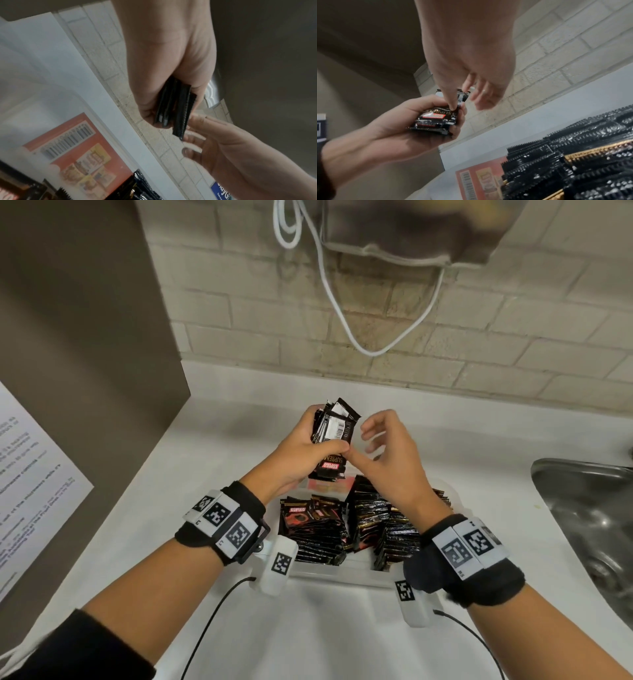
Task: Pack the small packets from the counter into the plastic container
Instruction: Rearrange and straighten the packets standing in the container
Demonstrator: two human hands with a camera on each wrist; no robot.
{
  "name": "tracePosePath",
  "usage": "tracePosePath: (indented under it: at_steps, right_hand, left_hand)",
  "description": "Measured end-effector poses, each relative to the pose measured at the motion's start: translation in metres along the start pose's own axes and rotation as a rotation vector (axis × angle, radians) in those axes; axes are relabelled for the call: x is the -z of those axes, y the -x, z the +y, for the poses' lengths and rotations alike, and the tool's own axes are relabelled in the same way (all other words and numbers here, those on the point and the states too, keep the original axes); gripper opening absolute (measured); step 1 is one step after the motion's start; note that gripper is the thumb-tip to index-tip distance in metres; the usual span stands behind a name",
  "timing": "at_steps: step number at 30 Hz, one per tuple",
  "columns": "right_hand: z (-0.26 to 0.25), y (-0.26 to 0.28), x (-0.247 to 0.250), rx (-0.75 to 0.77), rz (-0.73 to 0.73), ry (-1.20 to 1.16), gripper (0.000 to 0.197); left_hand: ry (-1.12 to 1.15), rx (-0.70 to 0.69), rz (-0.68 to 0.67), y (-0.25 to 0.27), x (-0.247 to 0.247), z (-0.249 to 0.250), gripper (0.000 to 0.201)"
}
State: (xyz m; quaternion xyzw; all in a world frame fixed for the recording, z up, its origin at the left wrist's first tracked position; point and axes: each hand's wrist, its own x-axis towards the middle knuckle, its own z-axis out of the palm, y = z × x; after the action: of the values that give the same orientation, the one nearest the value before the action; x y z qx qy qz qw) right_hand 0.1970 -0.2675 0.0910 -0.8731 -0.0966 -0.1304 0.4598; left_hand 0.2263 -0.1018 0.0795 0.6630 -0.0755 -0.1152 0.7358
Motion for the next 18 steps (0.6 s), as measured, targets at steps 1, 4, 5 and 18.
tracePosePath:
  at_steps: [1, 4, 5, 18]
  right_hand:
    - [-0.001, 0.001, 0.001, 0.072, 0.001, 0.038, 0.040]
    - [0.000, 0.002, 0.004, 0.197, -0.084, 0.107, 0.066]
    - [0.001, 0.002, 0.004, 0.226, -0.092, 0.133, 0.076]
    - [0.008, -0.004, -0.009, 0.228, -0.088, 0.019, 0.121]
  left_hand:
    - [-0.033, -0.005, 0.001, 0.000, 0.000, 0.001, 0.065]
    - [-0.097, -0.032, -0.013, 0.000, 0.002, 0.008, 0.073]
    - [-0.115, -0.040, -0.019, 0.000, 0.002, 0.011, 0.073]
    - [-0.319, -0.115, 0.028, 0.004, -0.027, 0.021, 0.088]
